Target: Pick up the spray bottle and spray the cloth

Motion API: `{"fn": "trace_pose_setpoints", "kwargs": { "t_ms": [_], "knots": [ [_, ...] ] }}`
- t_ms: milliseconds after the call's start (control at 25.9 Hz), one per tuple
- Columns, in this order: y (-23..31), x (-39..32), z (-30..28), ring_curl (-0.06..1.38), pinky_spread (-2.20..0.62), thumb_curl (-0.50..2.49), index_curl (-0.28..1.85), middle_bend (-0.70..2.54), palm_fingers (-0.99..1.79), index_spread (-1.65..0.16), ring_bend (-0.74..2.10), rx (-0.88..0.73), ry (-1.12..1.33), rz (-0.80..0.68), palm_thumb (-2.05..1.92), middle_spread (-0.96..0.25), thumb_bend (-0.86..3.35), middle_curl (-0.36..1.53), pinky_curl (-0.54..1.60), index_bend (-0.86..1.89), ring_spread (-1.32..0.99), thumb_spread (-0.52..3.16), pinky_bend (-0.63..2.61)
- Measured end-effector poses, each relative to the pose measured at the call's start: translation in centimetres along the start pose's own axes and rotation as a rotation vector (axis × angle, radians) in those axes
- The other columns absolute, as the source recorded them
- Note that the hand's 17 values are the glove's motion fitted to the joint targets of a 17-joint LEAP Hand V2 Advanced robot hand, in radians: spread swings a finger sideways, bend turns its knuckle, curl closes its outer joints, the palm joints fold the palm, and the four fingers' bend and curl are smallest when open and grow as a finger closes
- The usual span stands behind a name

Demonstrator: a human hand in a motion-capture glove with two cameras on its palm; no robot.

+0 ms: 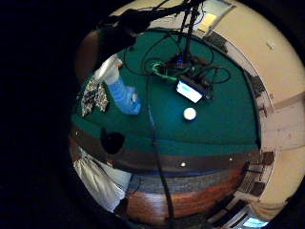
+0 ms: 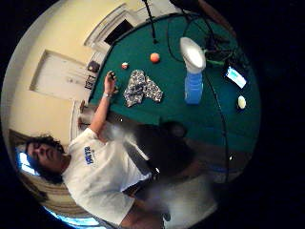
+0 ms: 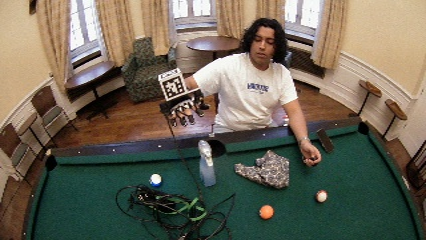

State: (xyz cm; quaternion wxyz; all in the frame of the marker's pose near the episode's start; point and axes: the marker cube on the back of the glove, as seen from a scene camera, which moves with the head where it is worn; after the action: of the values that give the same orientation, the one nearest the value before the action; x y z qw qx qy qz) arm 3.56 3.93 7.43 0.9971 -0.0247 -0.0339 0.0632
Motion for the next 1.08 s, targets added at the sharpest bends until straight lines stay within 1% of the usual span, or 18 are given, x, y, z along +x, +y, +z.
{"fn": "trace_pose_setpoints", "kwargs": {
  "t_ms": [154,502,618,849,1081],
  "knots": [
    [1.2,1.5,2.7,0.21,0.25,0.20,0.20,0.19,0.38,-0.47,0.33,-0.024,-0.056,0.060,0.31,-0.11,-0.01,0.24,0.27,0.13,-0.06,0.99,0.44],
    [3.4,4.0,7.3,0.24,0.25,0.23,0.21,0.19,0.35,-0.47,0.33,0.011,-0.184,0.154,0.33,-0.11,-0.02,0.26,0.30,0.13,-0.06,1.02,0.45],
    [4.0,4.1,8.6,0.24,0.25,0.24,0.21,0.20,0.35,-0.47,0.33,0.012,-0.294,0.176,0.34,-0.11,-0.02,0.27,0.30,0.13,-0.07,1.02,0.45],
    [3.8,3.7,10.6,0.25,0.25,0.26,0.21,0.21,0.38,-0.46,0.34,0.035,-0.607,0.200,0.41,-0.11,0.01,0.29,0.31,0.13,-0.06,1.05,0.46],
    [2.1,3.3,11.9,0.26,0.25,0.28,0.22,0.22,0.41,-0.45,0.34,0.030,-0.761,0.206,0.48,-0.11,0.01,0.31,0.32,0.13,-0.06,1.07,0.45]
  ]
}}
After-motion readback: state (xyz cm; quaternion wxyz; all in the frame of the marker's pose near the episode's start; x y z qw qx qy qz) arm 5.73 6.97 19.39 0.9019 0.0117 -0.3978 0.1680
